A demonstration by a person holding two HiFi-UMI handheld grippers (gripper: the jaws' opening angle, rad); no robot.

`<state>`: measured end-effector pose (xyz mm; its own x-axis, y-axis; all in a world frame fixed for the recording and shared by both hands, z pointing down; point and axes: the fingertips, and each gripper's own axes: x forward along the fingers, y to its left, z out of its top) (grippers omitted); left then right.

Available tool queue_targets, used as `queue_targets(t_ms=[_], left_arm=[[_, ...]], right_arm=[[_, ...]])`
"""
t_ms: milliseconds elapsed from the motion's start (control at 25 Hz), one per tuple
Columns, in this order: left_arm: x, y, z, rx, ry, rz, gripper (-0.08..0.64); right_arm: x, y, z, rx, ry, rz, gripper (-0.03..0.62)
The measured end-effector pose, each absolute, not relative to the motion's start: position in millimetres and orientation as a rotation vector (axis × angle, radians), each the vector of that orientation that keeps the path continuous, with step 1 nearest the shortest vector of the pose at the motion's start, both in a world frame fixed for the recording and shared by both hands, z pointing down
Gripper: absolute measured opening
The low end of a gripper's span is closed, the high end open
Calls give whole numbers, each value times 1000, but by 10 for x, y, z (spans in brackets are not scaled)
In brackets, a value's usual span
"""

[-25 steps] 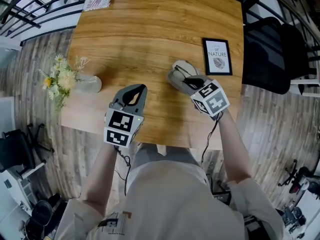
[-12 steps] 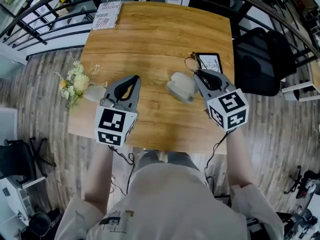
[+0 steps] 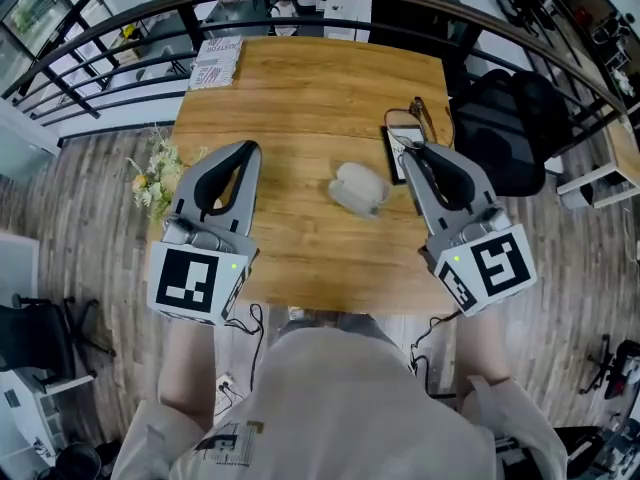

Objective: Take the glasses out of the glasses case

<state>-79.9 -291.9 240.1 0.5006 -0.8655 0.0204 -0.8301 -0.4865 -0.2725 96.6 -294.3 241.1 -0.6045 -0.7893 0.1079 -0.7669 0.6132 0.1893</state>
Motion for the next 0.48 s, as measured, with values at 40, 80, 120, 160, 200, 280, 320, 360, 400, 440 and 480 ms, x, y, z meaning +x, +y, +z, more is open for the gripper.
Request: queue_targets(t_ms=[40,80,120,160,200,280,320,360,400,440,480], left_arm=[[-811,-2868,2319,-2503,1446,-209,17],[-820,-2819,2248,-2491,1444,-194,17],[-826,-2774,2187,-2482,1442,-183,17],[-831,-2732,2134,-2473,1440,-174,17],[-835,-2694,2091,-2466,1438,-169,17],[-845,-2625,2034,-2450,1439,-167,17],[-849,-2595,2019,-2446,1444,-172,17],[-849,-2562,2013,-2447,1455,-179,17],[-845,-2525,2014,-2454,1470,-186,17],[-843,-2486,2018,-2459,1481,-192,17],[-844,-2449,2026,-2459,1486,-196,17]], right_arm=[[981,-2875,2319,1317,-2668,-207,64],[996,-2810,2233,1339,-2680,-228,64],[1013,-2750,2154,1358,-2693,-243,64],[1029,-2697,2081,1375,-2706,-254,64],[1046,-2650,2017,1388,-2719,-260,64],[1073,-2570,1923,1406,-2738,-268,64],[1080,-2535,1893,1410,-2744,-272,64],[1080,-2500,1875,1412,-2751,-273,64],[1074,-2463,1868,1410,-2759,-270,64],[1065,-2423,1873,1406,-2768,-264,64],[1056,-2386,1885,1401,-2775,-257,64]])
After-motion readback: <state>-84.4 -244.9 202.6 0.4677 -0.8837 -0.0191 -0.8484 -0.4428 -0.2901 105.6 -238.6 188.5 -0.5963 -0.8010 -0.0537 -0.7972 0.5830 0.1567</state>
